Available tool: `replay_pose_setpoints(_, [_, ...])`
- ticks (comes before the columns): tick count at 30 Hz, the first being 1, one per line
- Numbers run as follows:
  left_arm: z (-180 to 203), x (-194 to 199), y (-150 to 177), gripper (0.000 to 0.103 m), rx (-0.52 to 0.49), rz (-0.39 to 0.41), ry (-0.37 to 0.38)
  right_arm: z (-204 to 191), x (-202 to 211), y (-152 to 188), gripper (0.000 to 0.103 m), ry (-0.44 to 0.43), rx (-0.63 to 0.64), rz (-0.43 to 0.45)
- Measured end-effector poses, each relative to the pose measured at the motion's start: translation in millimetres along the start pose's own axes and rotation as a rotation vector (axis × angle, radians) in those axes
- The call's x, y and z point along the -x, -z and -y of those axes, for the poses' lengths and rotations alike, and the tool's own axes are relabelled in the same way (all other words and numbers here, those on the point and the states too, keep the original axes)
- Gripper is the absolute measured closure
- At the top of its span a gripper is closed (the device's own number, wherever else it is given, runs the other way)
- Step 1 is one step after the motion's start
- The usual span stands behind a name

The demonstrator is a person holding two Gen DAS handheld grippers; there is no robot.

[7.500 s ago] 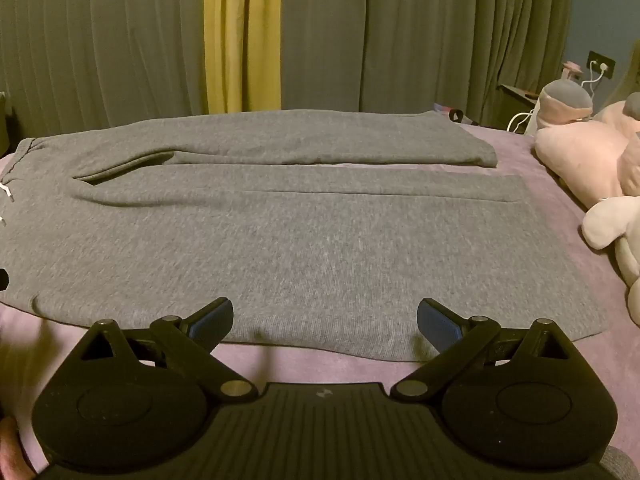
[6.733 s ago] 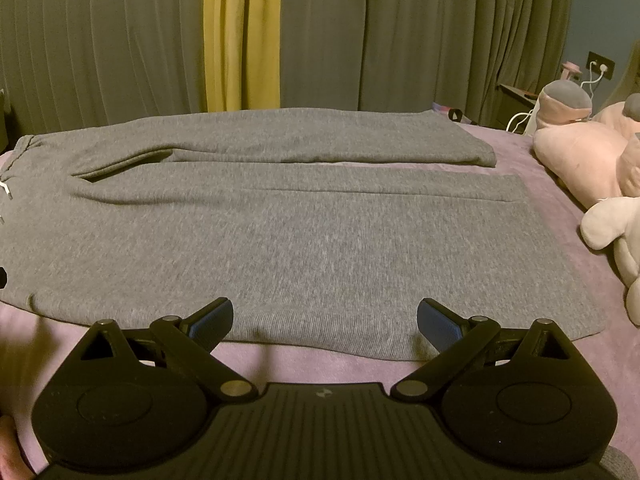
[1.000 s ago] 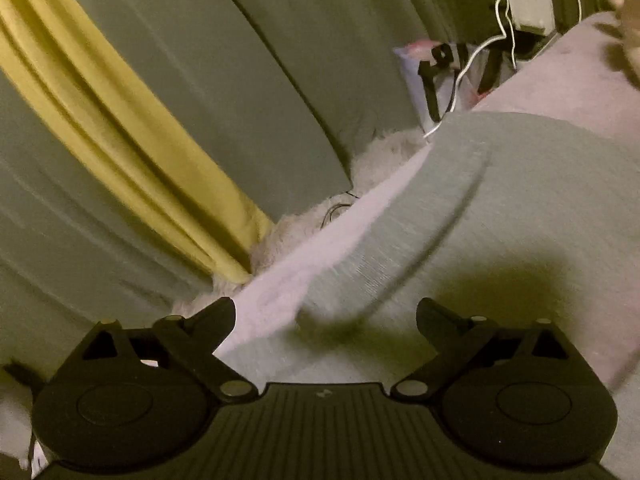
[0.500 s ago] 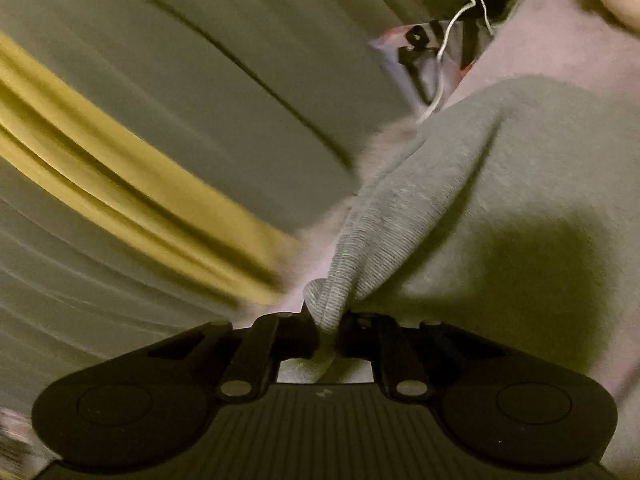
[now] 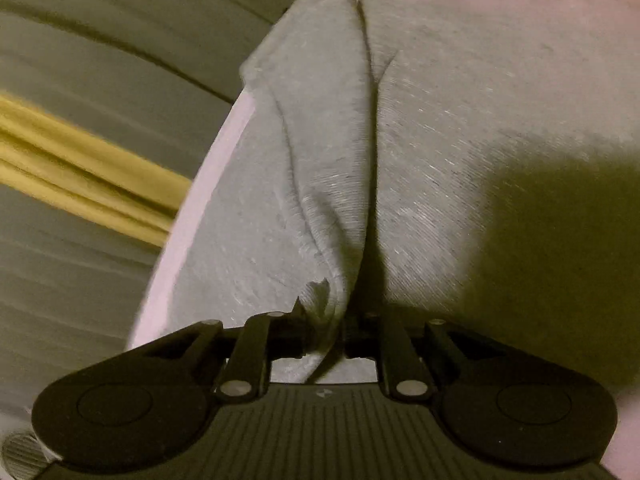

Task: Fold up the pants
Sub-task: 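Grasp the waistband with the left tool while the right tool holds the hem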

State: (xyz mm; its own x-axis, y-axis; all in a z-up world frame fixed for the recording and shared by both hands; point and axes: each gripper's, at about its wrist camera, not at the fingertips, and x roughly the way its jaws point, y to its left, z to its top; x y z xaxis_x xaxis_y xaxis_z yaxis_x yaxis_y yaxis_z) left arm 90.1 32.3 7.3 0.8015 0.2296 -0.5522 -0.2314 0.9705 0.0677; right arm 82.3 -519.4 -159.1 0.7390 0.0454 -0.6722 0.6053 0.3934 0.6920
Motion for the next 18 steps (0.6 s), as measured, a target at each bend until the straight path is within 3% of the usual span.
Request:
replay_pose_setpoints(4, [16,-21,-71,0.0,-0.061,0.029,0.046,-8,1,8,0.09,0.014,0.115,0.03])
replay_pose_setpoints(6, [25,-57,-109,0.0,-0.044,-0.064,0.133,-5,2,11,0.089,-0.009,0.091,0.032])
replay_pose_setpoints(8, [33,-109,-142,0.0,0.001,-0.206,0.203,4,-4,-1,0.089,-0.043,0.06,0.03])
replay_pose_setpoints(12, [41,-201,-172,0.0,0.083,-0.383,0.095,12,-7,-6,0.089,-0.065,0.08,0.039])
replay_pose_setpoints(18, [49,-279,-169,0.0,-0.009,-0.543,-0.055,17,-2,-3,0.088,-0.087,0.124,0.085])
